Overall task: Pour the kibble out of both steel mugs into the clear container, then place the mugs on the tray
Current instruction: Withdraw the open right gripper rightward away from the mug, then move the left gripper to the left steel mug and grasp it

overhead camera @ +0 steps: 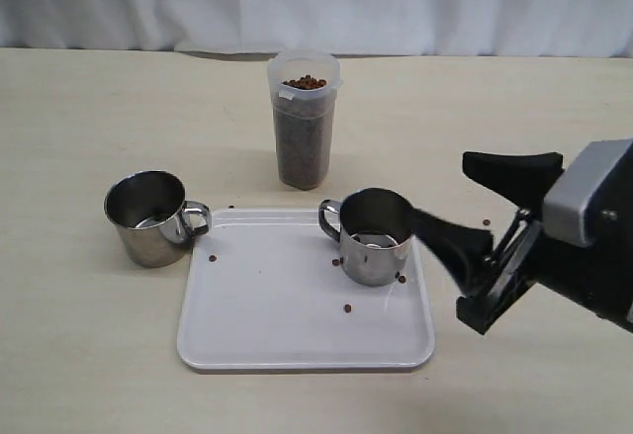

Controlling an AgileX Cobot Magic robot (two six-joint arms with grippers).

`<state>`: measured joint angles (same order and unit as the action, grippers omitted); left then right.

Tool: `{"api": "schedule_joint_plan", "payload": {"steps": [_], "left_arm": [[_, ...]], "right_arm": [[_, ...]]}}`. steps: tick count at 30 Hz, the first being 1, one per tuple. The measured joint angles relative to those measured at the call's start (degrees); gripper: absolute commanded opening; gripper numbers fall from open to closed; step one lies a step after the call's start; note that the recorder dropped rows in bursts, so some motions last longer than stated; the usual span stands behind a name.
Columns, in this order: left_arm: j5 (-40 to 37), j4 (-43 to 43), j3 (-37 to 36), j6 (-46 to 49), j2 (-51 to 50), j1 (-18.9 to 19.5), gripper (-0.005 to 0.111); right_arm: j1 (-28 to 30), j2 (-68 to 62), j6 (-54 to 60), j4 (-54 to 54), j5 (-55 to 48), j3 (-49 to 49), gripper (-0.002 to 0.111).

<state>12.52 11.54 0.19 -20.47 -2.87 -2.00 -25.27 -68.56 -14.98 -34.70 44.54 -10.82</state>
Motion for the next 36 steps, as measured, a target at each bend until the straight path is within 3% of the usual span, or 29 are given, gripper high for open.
{"api": "schedule_joint_plan", "payload": {"steps": [1,2,11,16,24,31,36], "left_arm": [[0.0,0.0,0.0,0.0,0.0,0.0,0.0],[0.0,0.0,0.0,0.0,0.0,0.0,0.0],[0.0,0.0,0.0,0.0,0.0,0.0,0.0],[0.0,0.0,0.0,0.0,0.0,0.0,0.0],[2.57,4.59,0.0,-1.43,-2.75,0.0,0.0],[9.91,11.15,0.0,-1.48,-37.18,0.0,0.0],[30.06,11.36,0.11,6.19,-70.01,0.0,0.0]], "right_arm": [[0.0,2.41,-0.12,0.2,-0.56,0.54,0.01],[0.0,4.96,-0.22,0.63,-0.87,1.24,0.006],[0.0,34.32,-0.47,11.98,-1.89,8.94,0.005],[0.0,52.56,-0.47,15.38,-12.73,10.52,0.005],[0.0,63.7,-1.01,15.6,-21.69,10.52,0.005],[0.0,63.82,-1.01,15.74,-22.1,10.52,0.005],[0.0,63.82,-1.01,15.74,-22.29,10.52,0.005]]}}
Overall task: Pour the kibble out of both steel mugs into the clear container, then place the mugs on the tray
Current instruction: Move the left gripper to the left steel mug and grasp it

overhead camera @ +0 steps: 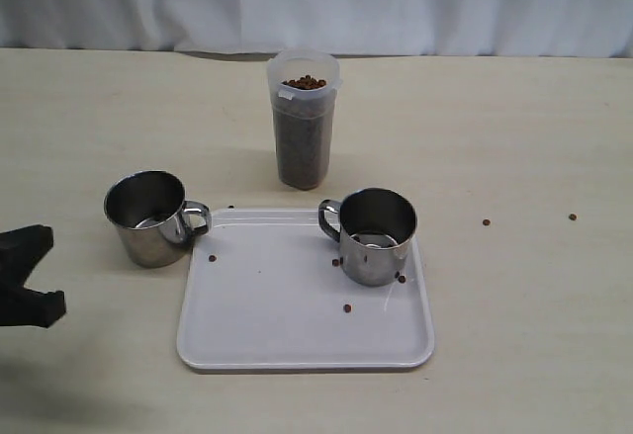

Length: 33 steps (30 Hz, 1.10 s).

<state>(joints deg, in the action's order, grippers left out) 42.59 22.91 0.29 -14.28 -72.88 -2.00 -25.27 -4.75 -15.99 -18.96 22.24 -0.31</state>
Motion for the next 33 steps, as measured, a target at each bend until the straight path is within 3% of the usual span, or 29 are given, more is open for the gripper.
{"api": "schedule_joint_plan", "payload": {"steps": [6,8,11,16,27,30,33], "left_arm": [[20.98,0.25,0.13,7.3,-23.63,0.0,0.0],[23.92,1.73,0.53,10.71,-28.15,0.0,0.0],[25.18,3.28,2.97,15.69,-32.38,0.0,0.0],[18.1,5.12,7.96,17.35,-33.97,0.0,0.0],[18.49,9.71,9.56,18.41,-33.94,1.18,0.001],[18.49,9.44,9.56,18.64,-33.94,2.04,0.013],[18.49,9.65,9.8,18.64,-33.94,2.04,0.043]], "right_arm": [[0.0,0.0,0.0,0.0,-0.48,0.0,0.005],[0.0,0.0,0.0,0.0,-0.59,0.0,0.005],[0.0,0.0,0.0,0.0,-0.59,0.0,0.005],[0.0,0.0,0.0,0.0,-0.59,0.0,0.005],[0.0,0.0,0.0,0.0,-1.05,0.0,0.005],[0.0,0.0,0.0,0.0,-1.1,0.0,0.005],[0.0,0.0,0.0,0.0,-1.19,0.0,0.005]]}}
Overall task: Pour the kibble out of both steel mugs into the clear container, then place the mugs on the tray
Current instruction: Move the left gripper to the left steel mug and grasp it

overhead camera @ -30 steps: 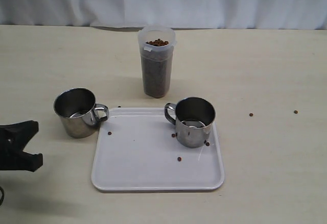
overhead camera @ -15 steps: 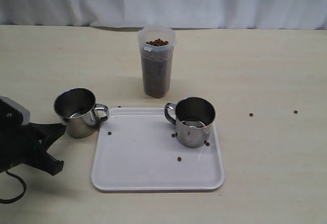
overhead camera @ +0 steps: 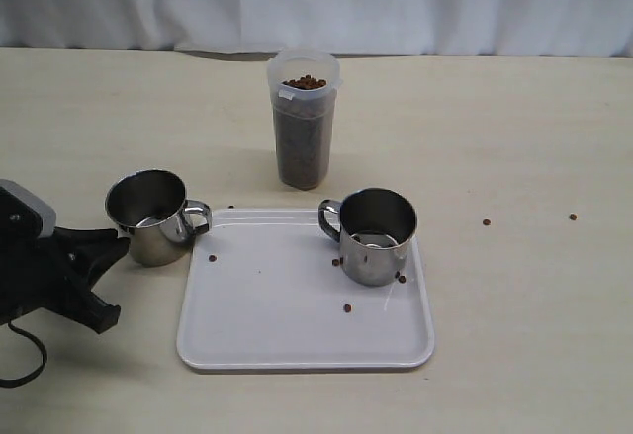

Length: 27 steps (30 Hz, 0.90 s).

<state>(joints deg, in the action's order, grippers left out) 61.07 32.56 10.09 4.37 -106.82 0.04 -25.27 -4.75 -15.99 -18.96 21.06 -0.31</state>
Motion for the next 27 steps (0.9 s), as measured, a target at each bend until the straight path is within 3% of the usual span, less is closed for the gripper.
{"api": "schedule_joint_plan", "payload": {"steps": [3,5,15,27], "left_arm": [[-0.13,1.63,0.67,0.0,0.0,0.0,0.073],[-0.13,2.19,0.67,0.0,0.0,0.0,0.079],[-1.23,2.9,3.94,0.0,-0.28,0.0,0.079],[-3.56,4.15,11.54,-0.2,-8.9,0.0,0.079]], "right_arm": [[0.0,0.0,0.0,0.0,0.0,0.0,0.005],[0.0,0.0,0.0,0.0,0.0,0.0,0.005],[0.0,0.0,0.0,0.0,0.0,0.0,0.005],[0.0,0.0,0.0,0.0,0.0,0.0,0.005]]}}
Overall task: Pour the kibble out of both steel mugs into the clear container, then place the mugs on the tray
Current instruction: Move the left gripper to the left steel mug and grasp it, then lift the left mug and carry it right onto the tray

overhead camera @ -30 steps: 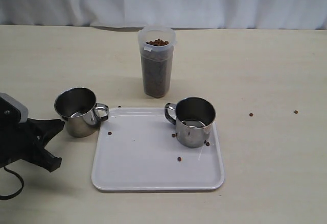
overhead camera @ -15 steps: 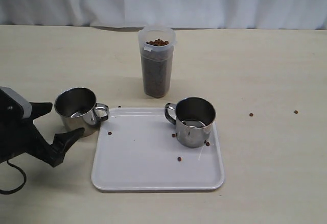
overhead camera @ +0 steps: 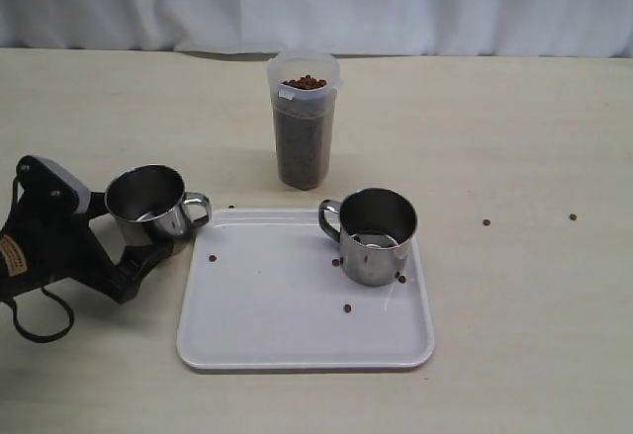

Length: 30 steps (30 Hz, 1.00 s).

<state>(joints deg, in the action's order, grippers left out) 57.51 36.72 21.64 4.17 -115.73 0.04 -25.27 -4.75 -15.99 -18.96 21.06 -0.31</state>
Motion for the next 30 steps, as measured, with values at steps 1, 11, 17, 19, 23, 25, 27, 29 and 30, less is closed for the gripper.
{"api": "schedule_joint_plan", "payload": {"steps": [1,11,17,19,23,25,27,29,30], "left_arm": [[0.0,0.57,0.77,-0.14,-0.87,0.0,0.079],[0.91,1.94,2.92,-0.97,-2.48,0.0,0.079],[8.36,1.94,2.92,-0.97,-2.48,0.0,0.079],[10.01,1.94,2.92,-0.97,-2.48,0.0,0.079],[10.68,1.7,2.92,-1.0,-2.48,0.0,0.079],[10.68,1.35,2.92,-1.0,-2.48,0.0,0.079],[10.68,0.8,2.92,-1.0,-2.48,0.0,0.079],[10.68,0.54,2.92,-1.0,-2.48,0.0,0.079],[10.68,0.54,2.92,-1.0,-2.48,0.0,0.079]], "right_arm": [[0.0,0.0,0.0,0.0,0.0,0.0,0.005],[0.0,0.0,0.0,0.0,0.0,0.0,0.005],[0.0,0.0,0.0,0.0,0.0,0.0,0.005],[0.0,0.0,0.0,0.0,0.0,0.0,0.005],[0.0,0.0,0.0,0.0,0.0,0.0,0.005],[0.0,0.0,0.0,0.0,0.0,0.0,0.005],[0.0,0.0,0.0,0.0,0.0,0.0,0.005],[0.0,0.0,0.0,0.0,0.0,0.0,0.005],[0.0,0.0,0.0,0.0,0.0,0.0,0.005]]}}
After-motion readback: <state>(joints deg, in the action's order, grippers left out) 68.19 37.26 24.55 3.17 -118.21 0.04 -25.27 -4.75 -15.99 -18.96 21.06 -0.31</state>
